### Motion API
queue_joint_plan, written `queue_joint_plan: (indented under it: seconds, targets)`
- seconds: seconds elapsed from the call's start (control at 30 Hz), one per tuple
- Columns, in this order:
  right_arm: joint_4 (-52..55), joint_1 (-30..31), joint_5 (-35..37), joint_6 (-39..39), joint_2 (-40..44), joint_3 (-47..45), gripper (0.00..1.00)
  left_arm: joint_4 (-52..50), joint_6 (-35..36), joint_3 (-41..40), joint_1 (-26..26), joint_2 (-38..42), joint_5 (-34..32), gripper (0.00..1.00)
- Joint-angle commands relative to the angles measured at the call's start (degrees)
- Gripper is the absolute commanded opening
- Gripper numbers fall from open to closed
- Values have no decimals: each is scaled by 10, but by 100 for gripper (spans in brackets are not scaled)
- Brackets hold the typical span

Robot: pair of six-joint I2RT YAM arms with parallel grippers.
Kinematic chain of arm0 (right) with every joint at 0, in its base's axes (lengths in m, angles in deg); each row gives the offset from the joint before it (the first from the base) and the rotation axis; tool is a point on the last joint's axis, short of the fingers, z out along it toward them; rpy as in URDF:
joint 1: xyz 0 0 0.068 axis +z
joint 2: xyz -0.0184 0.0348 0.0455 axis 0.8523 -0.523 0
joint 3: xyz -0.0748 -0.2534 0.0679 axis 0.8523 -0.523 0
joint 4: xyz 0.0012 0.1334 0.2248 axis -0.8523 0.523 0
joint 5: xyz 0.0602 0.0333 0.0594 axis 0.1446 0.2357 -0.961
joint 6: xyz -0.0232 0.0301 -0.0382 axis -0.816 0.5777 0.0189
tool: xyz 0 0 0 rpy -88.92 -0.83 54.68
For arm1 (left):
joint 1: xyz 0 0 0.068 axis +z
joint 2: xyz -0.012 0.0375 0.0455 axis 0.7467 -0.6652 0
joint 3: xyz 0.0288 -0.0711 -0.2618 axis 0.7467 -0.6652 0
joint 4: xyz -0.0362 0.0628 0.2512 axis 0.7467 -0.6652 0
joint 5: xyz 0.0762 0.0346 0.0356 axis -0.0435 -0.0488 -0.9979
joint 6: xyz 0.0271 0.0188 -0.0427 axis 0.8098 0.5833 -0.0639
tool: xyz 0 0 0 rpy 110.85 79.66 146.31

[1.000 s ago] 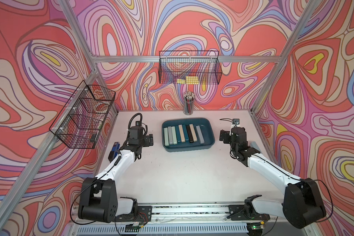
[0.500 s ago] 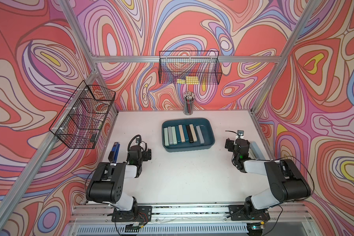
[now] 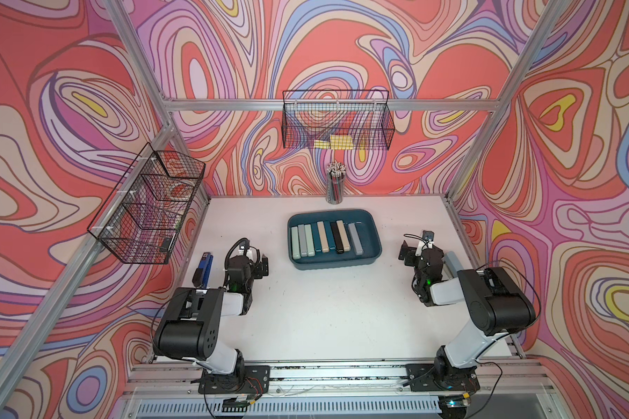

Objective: Put the pruning pliers into the storage box
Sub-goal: Reset both arms

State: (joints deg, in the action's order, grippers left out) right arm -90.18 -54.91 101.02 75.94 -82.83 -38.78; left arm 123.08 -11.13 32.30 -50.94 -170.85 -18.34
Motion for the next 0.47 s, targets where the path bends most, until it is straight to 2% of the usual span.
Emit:
queue_joint_plan:
  seconds: [0.0,0.43]
  targets:
    - [-16,-1,-5,-2,0,-1,98,32,7,6,2,0,-3,99]
    - [-11,-7,-22,-2,2,1,98,31,7,6,2,0,-2,99]
